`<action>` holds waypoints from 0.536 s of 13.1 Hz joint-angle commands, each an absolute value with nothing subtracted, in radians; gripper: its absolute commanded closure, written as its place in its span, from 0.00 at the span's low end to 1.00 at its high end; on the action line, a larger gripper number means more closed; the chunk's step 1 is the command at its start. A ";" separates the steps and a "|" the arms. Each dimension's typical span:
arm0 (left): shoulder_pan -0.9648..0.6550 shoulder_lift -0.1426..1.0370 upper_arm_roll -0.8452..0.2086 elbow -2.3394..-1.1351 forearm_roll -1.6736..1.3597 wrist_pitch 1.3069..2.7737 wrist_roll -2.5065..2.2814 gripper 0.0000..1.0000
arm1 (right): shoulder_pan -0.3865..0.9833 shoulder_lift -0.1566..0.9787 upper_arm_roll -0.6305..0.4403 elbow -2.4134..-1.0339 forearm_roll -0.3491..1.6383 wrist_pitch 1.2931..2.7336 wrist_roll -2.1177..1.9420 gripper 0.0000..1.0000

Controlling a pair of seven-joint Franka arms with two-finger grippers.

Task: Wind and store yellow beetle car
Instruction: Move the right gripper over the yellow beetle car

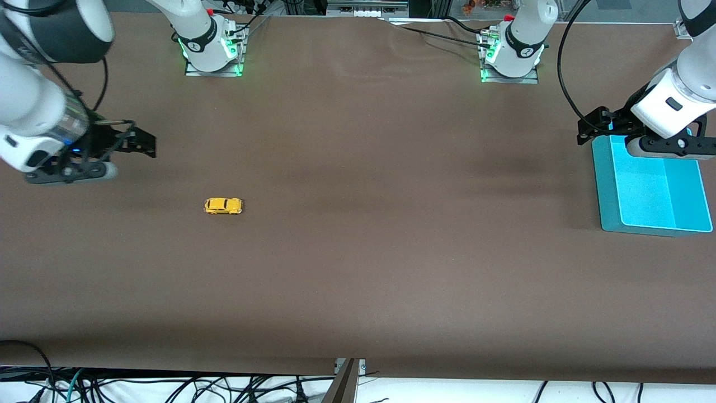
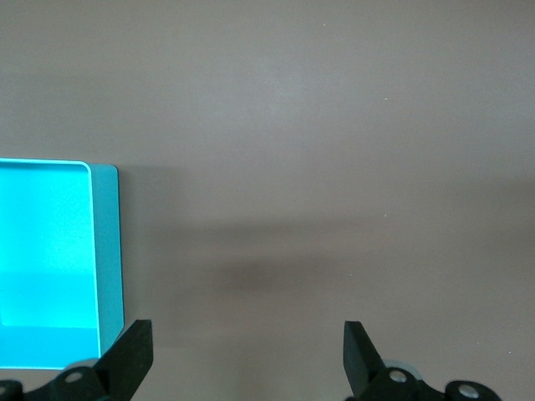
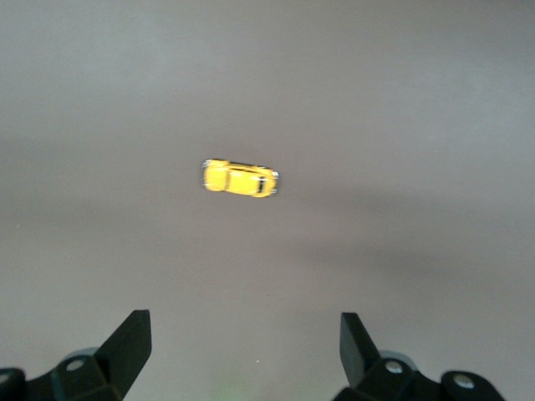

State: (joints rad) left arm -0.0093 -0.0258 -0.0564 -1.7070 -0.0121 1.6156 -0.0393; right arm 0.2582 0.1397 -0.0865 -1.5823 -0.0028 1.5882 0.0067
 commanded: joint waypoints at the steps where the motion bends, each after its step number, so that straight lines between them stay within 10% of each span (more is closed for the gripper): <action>1: -0.005 -0.017 -0.061 -1.684 -0.017 1.597 -0.049 0.00 | 0.290 0.178 -0.089 -1.568 0.038 1.575 0.002 0.00; 7: -0.005 -0.018 -0.061 -1.684 -0.017 1.597 -0.049 0.00 | 0.327 0.320 -0.094 -1.574 -0.001 1.589 -0.447 0.00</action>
